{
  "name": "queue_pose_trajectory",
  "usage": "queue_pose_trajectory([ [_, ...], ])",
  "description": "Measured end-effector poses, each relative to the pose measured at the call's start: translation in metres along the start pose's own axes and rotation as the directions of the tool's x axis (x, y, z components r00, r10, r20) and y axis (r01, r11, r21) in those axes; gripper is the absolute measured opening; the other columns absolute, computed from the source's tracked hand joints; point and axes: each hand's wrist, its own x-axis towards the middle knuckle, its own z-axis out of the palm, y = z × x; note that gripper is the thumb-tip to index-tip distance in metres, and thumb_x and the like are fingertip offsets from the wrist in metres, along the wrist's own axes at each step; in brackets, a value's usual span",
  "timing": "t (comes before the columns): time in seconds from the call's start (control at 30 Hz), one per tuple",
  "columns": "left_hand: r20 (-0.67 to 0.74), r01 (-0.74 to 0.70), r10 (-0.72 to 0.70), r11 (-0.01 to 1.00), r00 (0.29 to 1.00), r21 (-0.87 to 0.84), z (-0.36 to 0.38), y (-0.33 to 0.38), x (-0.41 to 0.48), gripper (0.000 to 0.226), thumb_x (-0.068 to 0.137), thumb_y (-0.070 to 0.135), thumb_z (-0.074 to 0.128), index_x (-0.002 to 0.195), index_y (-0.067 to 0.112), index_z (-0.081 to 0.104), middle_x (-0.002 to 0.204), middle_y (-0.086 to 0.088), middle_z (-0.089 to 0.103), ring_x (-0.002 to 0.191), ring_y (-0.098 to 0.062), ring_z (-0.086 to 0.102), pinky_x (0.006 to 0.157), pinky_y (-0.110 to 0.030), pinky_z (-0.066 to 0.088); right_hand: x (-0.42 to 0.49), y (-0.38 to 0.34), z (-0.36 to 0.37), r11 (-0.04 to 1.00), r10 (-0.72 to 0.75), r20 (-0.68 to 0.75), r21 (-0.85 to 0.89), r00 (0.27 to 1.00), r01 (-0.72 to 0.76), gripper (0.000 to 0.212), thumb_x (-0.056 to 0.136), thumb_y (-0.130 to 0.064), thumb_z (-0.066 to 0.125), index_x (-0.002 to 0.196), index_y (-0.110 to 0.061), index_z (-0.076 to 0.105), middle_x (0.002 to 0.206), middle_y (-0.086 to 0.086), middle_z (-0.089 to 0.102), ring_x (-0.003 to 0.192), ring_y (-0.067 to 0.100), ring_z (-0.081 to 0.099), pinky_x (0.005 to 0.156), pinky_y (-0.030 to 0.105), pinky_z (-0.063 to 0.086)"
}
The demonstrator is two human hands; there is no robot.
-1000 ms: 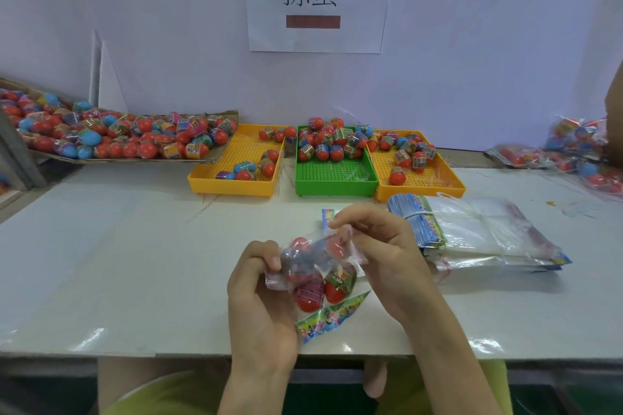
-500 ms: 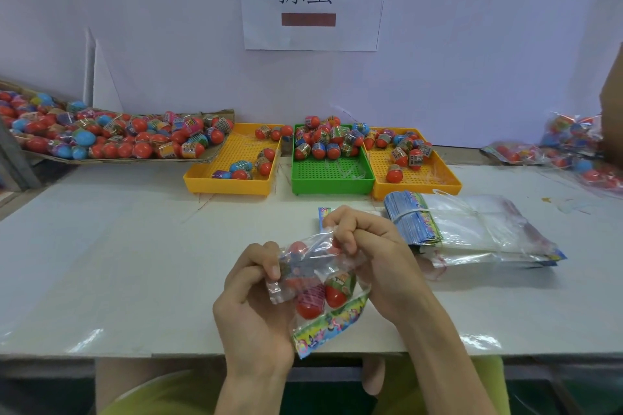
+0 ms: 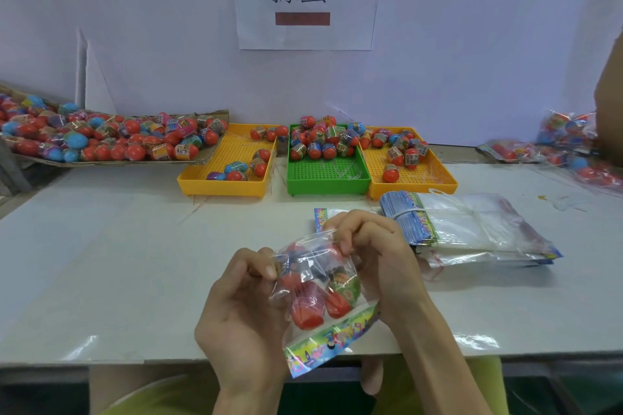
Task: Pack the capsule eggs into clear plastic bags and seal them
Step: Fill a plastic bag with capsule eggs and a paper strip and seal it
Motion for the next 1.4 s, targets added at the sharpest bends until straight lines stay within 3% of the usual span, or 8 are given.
queue_pose_trajectory([
  [0.13, -0.047, 0.048, -0.045, 0.996, 0.998, 0.073, -0.002, 0.001, 0.0, 0.037, 0.074, 0.048, 0.071, 0.063, 0.016, 0.055, 0.071, -0.004, 0.047, 0.072, -0.021, 0.053, 0.066, -0.036, 0.048, -0.004, -0.005, 0.006, 0.997, -0.027, 0.056, 0.068, 0.998, 0.023, 0.017, 0.075, -0.016, 0.056, 0.06, -0.012, 0.063, 0.068, 0.002, 0.057, 0.055, 0.012, 0.054, 0.051, 0.021, 0.045],
  [0.27, 0.028, 0.111, -0.11, 0.993, 0.994, -0.03, 0.003, 0.009, 0.0, 0.08, 0.054, 0.049, 0.097, 0.092, -0.005, 0.051, 0.094, -0.035, 0.048, 0.09, -0.041, 0.053, 0.089, -0.062, 0.047, -0.008, -0.013, 0.015, 0.999, -0.037, 0.095, 0.031, 0.995, 0.035, 0.009, 0.071, -0.023, 0.074, 0.068, -0.019, 0.067, 0.071, -0.001, 0.062, 0.058, 0.013, 0.059, 0.055, 0.026, 0.049],
  [0.37, 0.109, 0.048, -0.041, 0.997, 0.993, -0.063, 0.007, 0.015, -0.003, 0.058, 0.057, 0.045, 0.097, 0.07, 0.013, 0.049, 0.082, -0.022, 0.042, 0.084, -0.037, 0.046, 0.081, -0.052, 0.046, -0.011, -0.02, 0.019, 0.992, -0.016, 0.133, 0.124, 0.991, 0.0, 0.007, 0.071, -0.019, 0.074, 0.07, -0.018, 0.067, 0.073, 0.0, 0.064, 0.059, 0.014, 0.061, 0.055, 0.026, 0.052],
  [0.5, 0.15, 0.108, -0.082, 0.979, 0.985, -0.174, 0.014, 0.02, -0.009, 0.066, 0.061, 0.034, 0.097, 0.082, 0.001, 0.044, 0.098, -0.041, 0.031, 0.099, -0.045, 0.033, 0.097, -0.073, 0.029, -0.014, -0.023, 0.022, 0.972, -0.005, 0.204, 0.233, 0.979, -0.044, 0.003, 0.075, -0.015, 0.073, 0.076, -0.017, 0.071, 0.073, -0.002, 0.067, 0.061, 0.01, 0.063, 0.06, 0.024, 0.054],
  [0.7, 0.165, -0.04, 0.053, 0.996, 0.985, -0.081, 0.018, 0.027, -0.008, 0.051, 0.054, 0.037, 0.098, 0.066, 0.018, 0.052, 0.068, -0.006, 0.046, 0.063, -0.019, 0.055, 0.058, -0.036, 0.055, -0.012, -0.018, 0.017, 0.98, -0.007, 0.181, 0.197, 0.983, -0.029, 0.017, 0.073, -0.019, 0.082, 0.09, -0.019, 0.079, 0.084, 0.0, 0.073, 0.073, 0.013, 0.068, 0.068, 0.027, 0.057],
  [0.83, 0.176, -0.038, 0.051, 0.996, 0.983, -0.079, 0.018, 0.028, -0.008, 0.049, 0.048, 0.038, 0.101, 0.067, 0.02, 0.059, 0.074, -0.004, 0.054, 0.068, -0.017, 0.06, 0.061, -0.034, 0.056, -0.012, -0.017, 0.015, 0.97, 0.016, 0.19, 0.236, 0.982, -0.061, 0.034, 0.068, -0.035, 0.09, 0.097, -0.021, 0.081, 0.087, -0.002, 0.073, 0.077, 0.01, 0.069, 0.072, 0.026, 0.057],
  [1.07, 0.147, -0.099, 0.099, 0.995, 0.984, -0.006, 0.013, 0.029, -0.005, 0.046, 0.049, 0.044, 0.099, 0.071, 0.022, 0.064, 0.078, -0.002, 0.061, 0.073, -0.017, 0.062, 0.067, -0.031, 0.056, -0.011, -0.016, 0.021, 0.961, 0.032, 0.18, 0.265, 0.983, -0.08, 0.025, 0.085, -0.016, 0.069, 0.108, -0.015, 0.079, 0.112, 0.007, 0.076, 0.094, 0.016, 0.072, 0.082, 0.029, 0.06],
  [1.4, 0.168, -0.224, 0.212, 0.973, 0.963, 0.055, 0.012, 0.022, -0.003, 0.008, 0.069, 0.016, 0.067, 0.069, 0.02, 0.06, 0.068, 0.001, 0.054, 0.066, -0.013, 0.055, 0.064, -0.021, 0.051, -0.006, -0.015, -0.001, 0.94, -0.02, 0.123, -0.335, 0.992, 0.06, 0.043, 0.098, 0.016, 0.045, 0.114, -0.011, 0.074, 0.12, -0.001, 0.073, 0.115, 0.017, 0.068, 0.082, 0.028, 0.06],
])
